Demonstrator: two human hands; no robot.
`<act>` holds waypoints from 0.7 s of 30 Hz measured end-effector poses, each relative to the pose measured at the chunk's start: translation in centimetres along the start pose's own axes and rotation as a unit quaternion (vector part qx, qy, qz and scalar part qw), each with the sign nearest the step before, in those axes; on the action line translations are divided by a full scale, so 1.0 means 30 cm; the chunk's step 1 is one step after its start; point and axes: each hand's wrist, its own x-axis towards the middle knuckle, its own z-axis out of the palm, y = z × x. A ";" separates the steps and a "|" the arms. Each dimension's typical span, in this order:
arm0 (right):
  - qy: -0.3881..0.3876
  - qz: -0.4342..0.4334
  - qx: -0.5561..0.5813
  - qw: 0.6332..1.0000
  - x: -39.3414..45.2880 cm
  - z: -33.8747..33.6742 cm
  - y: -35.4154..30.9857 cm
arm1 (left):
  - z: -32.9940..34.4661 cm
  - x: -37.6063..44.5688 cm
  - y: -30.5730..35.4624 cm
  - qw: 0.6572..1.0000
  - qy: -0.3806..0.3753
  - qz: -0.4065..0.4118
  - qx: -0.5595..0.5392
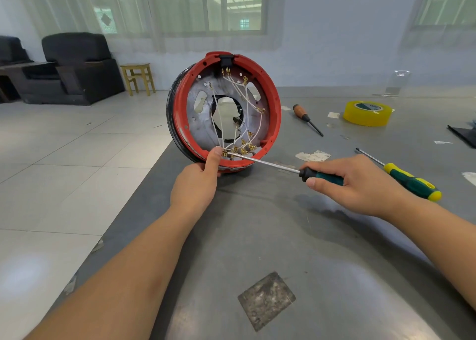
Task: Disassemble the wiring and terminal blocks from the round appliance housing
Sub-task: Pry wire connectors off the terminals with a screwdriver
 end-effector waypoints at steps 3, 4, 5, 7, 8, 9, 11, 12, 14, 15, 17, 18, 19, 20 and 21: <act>-0.007 0.011 -0.010 1.000 0.002 -0.011 0.010 | -0.001 0.000 0.003 1.000 0.003 -0.002 0.001; -0.011 0.011 -0.017 1.000 0.001 -0.014 0.010 | -0.002 0.000 0.004 1.000 0.002 -0.004 0.001; -0.013 0.012 -0.022 1.000 0.000 -0.018 0.009 | -0.003 0.000 0.005 1.000 0.001 -0.006 0.001; -0.015 0.028 -0.025 0.999 -0.004 -0.019 0.013 | -0.004 -0.001 0.008 1.000 0.000 -0.009 -0.003; -0.015 0.035 -0.028 0.999 -0.005 -0.020 0.013 | -0.005 -0.003 0.009 1.000 0.000 -0.011 -0.004; -0.016 0.036 -0.032 0.999 -0.005 -0.021 0.013 | -0.006 -0.006 0.011 1.000 0.004 -0.011 -0.004; -0.019 0.029 -0.046 0.998 -0.005 -0.024 0.012 | -0.009 -0.011 0.016 1.000 0.010 -0.009 -0.004; -0.020 0.028 -0.051 0.998 -0.004 -0.028 0.009 | -0.009 -0.013 0.019 1.000 0.008 -0.008 -0.005; -0.022 0.026 -0.059 0.998 -0.003 -0.035 0.005 | -0.009 -0.012 0.018 1.000 0.002 -0.010 -0.007; -0.022 0.023 -0.063 0.998 -0.002 -0.037 0.003 | -0.010 -0.012 0.018 1.000 -0.001 -0.011 -0.007; -0.025 0.021 -0.069 0.997 -0.002 -0.038 -0.005 | -0.010 -0.009 0.015 1.000 -0.003 -0.015 -0.012; -0.025 0.019 -0.071 0.997 -0.003 -0.039 -0.009 | -0.010 -0.007 0.012 1.000 -0.002 -0.016 -0.016; -0.023 0.016 -0.071 0.997 -0.003 -0.040 -0.011 | -0.010 -0.004 0.009 1.000 -0.002 -0.016 -0.022; -0.022 0.015 -0.070 0.997 -0.003 -0.041 -0.013 | -0.011 -0.003 0.006 0.999 -0.001 -0.018 -0.029; -0.020 0.013 -0.070 0.997 -0.003 -0.040 -0.014 | -0.012 -0.003 0.005 0.999 -0.002 -0.021 -0.036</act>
